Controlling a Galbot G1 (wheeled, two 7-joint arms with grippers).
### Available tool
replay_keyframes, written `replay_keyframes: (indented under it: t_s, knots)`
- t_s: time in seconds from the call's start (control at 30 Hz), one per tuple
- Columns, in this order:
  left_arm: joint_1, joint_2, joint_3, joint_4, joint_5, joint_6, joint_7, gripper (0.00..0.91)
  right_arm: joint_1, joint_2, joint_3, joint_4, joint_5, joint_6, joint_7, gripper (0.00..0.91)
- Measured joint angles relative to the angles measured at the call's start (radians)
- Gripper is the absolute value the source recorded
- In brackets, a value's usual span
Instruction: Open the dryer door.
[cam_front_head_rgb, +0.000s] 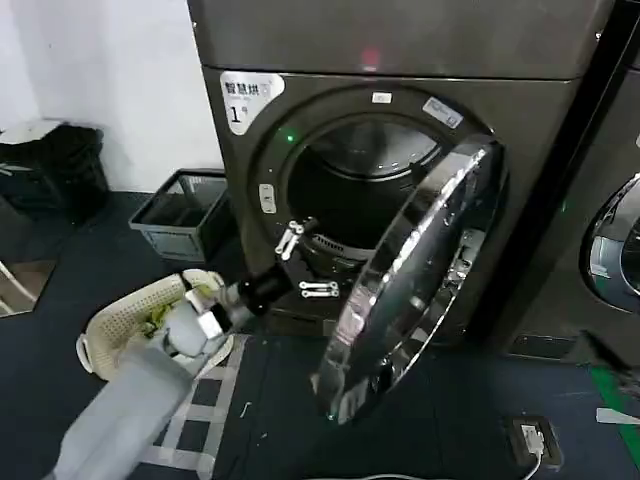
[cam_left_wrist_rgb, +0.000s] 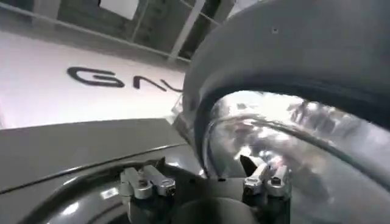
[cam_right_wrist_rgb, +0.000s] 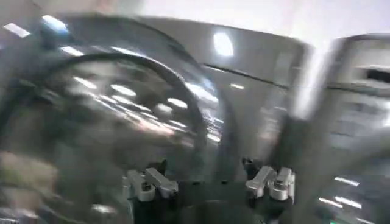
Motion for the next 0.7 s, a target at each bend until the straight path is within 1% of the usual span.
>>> replay_keyframes:
  t_s: [0.13,0.23,0.33,0.43,0.57,0.7]
  knots:
    - [-0.028,-0.031,0.046,0.018,0.027,0.005,-0.017,0.907,-0.006,0.117,0.067,-0.008,-0.058,0.007,0.154,0.907]
    - [-0.049,-0.057,0.077,0.031,0.040,0.014,-0.025,0.907,-0.004,0.188,0.114,-0.022,-0.112,-0.015,0.293,0.907]
    - [-0.069,-0.085,0.105,0.047,0.055,0.015,-0.033,0.907,0.004,0.247,0.155,-0.038,-0.161,-0.045,0.426,0.907]
    - [-0.086,-0.112,0.128,0.066,0.070,0.016,-0.044,0.907,0.019,0.302,0.199,-0.052,-0.202,-0.097,0.552,0.907]
    - [-0.110,-0.151,0.156,0.098,0.090,0.020,-0.053,0.907,0.043,0.370,0.256,-0.078,-0.286,-0.171,0.709,0.907]
    - [-0.130,-0.191,0.183,0.127,0.108,0.020,-0.058,0.907,0.053,0.419,0.308,-0.106,-0.342,-0.195,0.797,0.907]
